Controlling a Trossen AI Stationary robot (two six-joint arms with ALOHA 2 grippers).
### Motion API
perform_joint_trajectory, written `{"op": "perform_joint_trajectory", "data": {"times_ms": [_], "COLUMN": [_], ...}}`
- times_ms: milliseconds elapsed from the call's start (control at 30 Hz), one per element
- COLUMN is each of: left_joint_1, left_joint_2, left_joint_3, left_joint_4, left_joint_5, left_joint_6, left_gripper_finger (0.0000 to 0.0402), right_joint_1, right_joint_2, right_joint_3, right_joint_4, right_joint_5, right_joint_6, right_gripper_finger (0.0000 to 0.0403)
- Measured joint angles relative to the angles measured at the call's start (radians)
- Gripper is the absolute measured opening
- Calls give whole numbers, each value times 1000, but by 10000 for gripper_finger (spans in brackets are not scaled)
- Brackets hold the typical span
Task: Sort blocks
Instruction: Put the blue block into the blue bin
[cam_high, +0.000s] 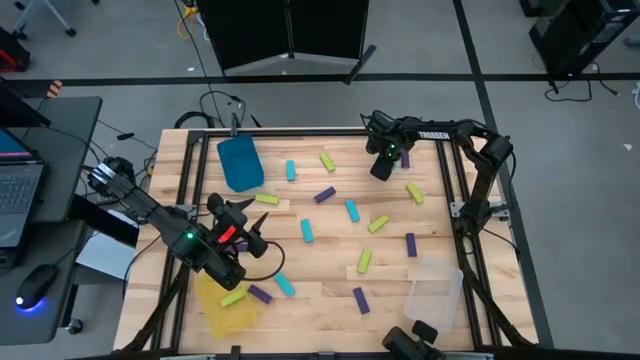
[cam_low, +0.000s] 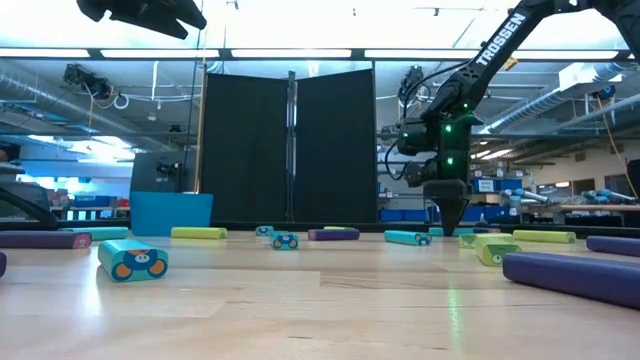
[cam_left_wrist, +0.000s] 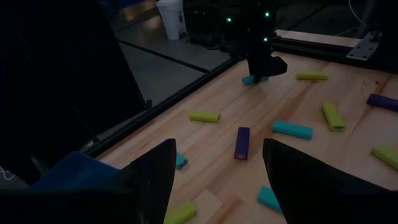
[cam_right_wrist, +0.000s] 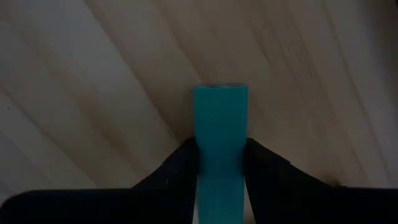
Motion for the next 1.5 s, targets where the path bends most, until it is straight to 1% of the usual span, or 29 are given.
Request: {"op": "perform_joint_trajectory", "data": {"times_ms": [133,233,400,567,733,800,1067,1200,1333,1500], "left_joint_1": [0,0,0,0,0,0,-19,-30,-31,-32], "left_joint_2": [0,0,0,0,-9,-10,-73,-101,-122,-134], "left_joint_3": [0,0,0,0,0,0,0,0,0,0], "left_joint_4": [8,10,10,10,10,10,23,26,26,25], "left_joint_5": [0,0,-18,-51,-53,-55,-129,-148,-172,-190], "left_joint_6": [0,0,0,0,0,0,7,25,27,27], "left_gripper_finger": [248,248,248,248,248,248,248,248,248,248], "right_joint_1": [3,10,56,150,248,277,331,347,355,376], "right_joint_2": [-29,-80,-142,-160,-161,-161,-150,-150,-111,1], "right_joint_3": [-7,-6,-5,-3,-3,-3,-2,0,78,234], "right_joint_4": [9,29,96,240,447,542,816,918,916,890], "right_joint_5": [-1,-6,-79,-131,-177,-210,-289,-300,-346,-370], "right_joint_6": [-7,-9,13,53,120,150,257,290,303,289], "right_gripper_finger": [113,113,113,113,113,113,113,113,113,113]}}
